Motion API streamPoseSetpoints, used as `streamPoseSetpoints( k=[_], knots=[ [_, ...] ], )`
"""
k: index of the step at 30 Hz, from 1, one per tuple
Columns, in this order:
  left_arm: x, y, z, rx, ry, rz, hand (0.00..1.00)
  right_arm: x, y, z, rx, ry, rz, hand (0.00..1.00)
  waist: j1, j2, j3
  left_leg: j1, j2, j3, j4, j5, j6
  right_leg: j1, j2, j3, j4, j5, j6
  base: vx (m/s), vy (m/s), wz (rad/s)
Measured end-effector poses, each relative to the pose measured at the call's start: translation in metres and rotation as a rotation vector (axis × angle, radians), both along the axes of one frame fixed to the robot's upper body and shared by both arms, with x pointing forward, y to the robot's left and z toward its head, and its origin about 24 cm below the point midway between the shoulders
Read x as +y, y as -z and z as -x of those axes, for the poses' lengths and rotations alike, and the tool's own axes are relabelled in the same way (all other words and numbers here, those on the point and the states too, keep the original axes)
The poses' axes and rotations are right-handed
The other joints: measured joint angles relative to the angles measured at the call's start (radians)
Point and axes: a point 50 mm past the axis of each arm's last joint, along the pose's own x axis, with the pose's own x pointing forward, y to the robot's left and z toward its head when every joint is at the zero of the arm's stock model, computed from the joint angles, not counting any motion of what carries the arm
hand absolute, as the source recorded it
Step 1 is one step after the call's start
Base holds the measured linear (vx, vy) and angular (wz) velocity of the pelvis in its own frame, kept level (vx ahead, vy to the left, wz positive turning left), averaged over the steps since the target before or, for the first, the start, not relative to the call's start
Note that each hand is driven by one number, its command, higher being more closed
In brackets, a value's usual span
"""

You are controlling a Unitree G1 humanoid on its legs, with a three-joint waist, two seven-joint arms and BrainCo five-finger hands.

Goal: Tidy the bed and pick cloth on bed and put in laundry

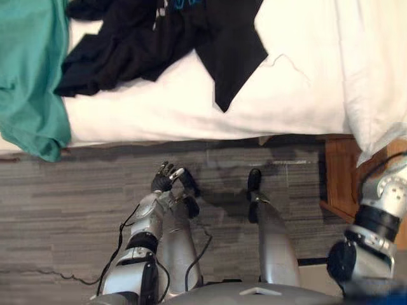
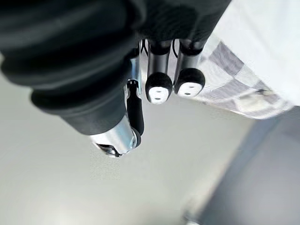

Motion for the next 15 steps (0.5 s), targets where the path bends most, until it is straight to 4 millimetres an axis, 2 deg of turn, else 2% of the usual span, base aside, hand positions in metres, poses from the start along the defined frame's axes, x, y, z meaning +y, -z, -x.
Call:
streamPoseSetpoints(
  k=[1, 3, 4, 5, 7, 9, 10, 11, 13, 15],
  knots=[
    [-0.002, -0.003, -0.003, -0.010, 0.000, 0.003, 0.00, 0.000, -0.005, -0.001, -0.012, -0.003, -0.014, 1.00, 0.001, 0.005, 0.004, -0.020, 0.001, -0.006, 0.010, 0.000, 0.000, -0.018, 0.000, -0.001, 0.011, -0.001, 0.000, -0.05, -0.008, 0.13],
    [-0.009, -0.021, -0.021, -0.063, -0.022, 0.024, 0.00, -0.003, -0.037, -0.013, -0.048, -0.036, -0.075, 1.00, 0.007, 0.022, 0.051, -0.128, 0.008, -0.027, 0.085, -0.001, 0.002, -0.135, -0.018, 0.000, 0.116, -0.033, -0.004, -0.07, -0.002, 0.16],
    [-0.010, -0.024, -0.024, -0.069, -0.025, 0.026, 0.00, -0.004, -0.042, -0.014, -0.049, -0.043, -0.082, 1.00, 0.010, 0.026, 0.060, -0.150, 0.009, -0.034, 0.102, -0.005, 0.004, -0.158, -0.021, 0.002, 0.140, -0.042, -0.004, -0.08, 0.010, 0.13],
    [-0.013, -0.030, -0.029, -0.087, -0.027, 0.033, 0.00, -0.006, -0.056, -0.017, -0.040, -0.045, -0.086, 1.00, 0.019, 0.031, 0.084, -0.211, 0.012, -0.043, 0.154, -0.025, 0.017, -0.231, -0.034, 0.009, 0.217, -0.069, -0.007, -0.09, -0.004, 0.11],
    [-0.016, -0.033, -0.032, -0.090, -0.040, 0.035, 0.00, -0.010, -0.066, -0.017, -0.011, -0.030, -0.087, 1.00, 0.030, 0.029, 0.090, -0.298, 0.023, -0.049, 0.231, -0.050, 0.026, -0.338, -0.046, 0.029, 0.316, -0.103, -0.009, -0.08, -0.026, 0.12],
    [-0.016, -0.052, -0.041, -0.185, -0.064, 0.022, 0.00, -0.017, -0.091, 0.000, -0.058, 0.053, -0.021, 1.00, 0.024, 0.040, 0.097, -0.440, 0.044, -0.080, 0.372, -0.104, 0.044, -0.487, -0.071, 0.049, 0.479, -0.163, -0.006, -0.06, -0.042, 0.14],
    [-0.015, -0.057, -0.043, -0.203, -0.066, 0.017, 0.00, -0.019, -0.095, 0.002, -0.064, 0.063, -0.012, 1.00, 0.024, 0.040, 0.097, -0.459, 0.047, -0.083, 0.394, -0.117, 0.042, -0.508, -0.072, 0.054, 0.505, -0.170, -0.008, -0.07, -0.043, 0.10],
    [-0.014, -0.070, -0.051, -0.247, -0.071, 0.005, 0.00, -0.022, -0.104, 0.007, -0.083, 0.089, 0.021, 1.00, 0.020, 0.040, 0.097, -0.520, 0.058, -0.093, 0.458, -0.139, 0.049, -0.576, -0.083, 0.071, 0.578, -0.190, -0.004, -0.08, -0.044, 0.09],
    [-0.010, -0.086, -0.059, -0.291, -0.087, -0.010, 0.00, -0.021, -0.114, 0.011, -0.112, 0.116, 0.086, 1.00, -0.006, 0.040, 0.097, -0.599, 0.061, -0.087, 0.513, -0.159, 0.058, -0.672, -0.095, 0.096, 0.640, -0.199, -0.008, -0.10, -0.041, 0.13],
    [-0.010, -0.094, -0.062, -0.319, -0.084, -0.010, 0.00, -0.021, -0.110, 0.003, -0.088, 0.106, 0.106, 1.00, -0.023, 0.040, 0.097, -0.636, 0.063, -0.069, 0.526, -0.159, 0.058, -0.728, -0.100, 0.114, 0.658, -0.191, 0.000, -0.10, -0.020, 0.03]
  ],
)
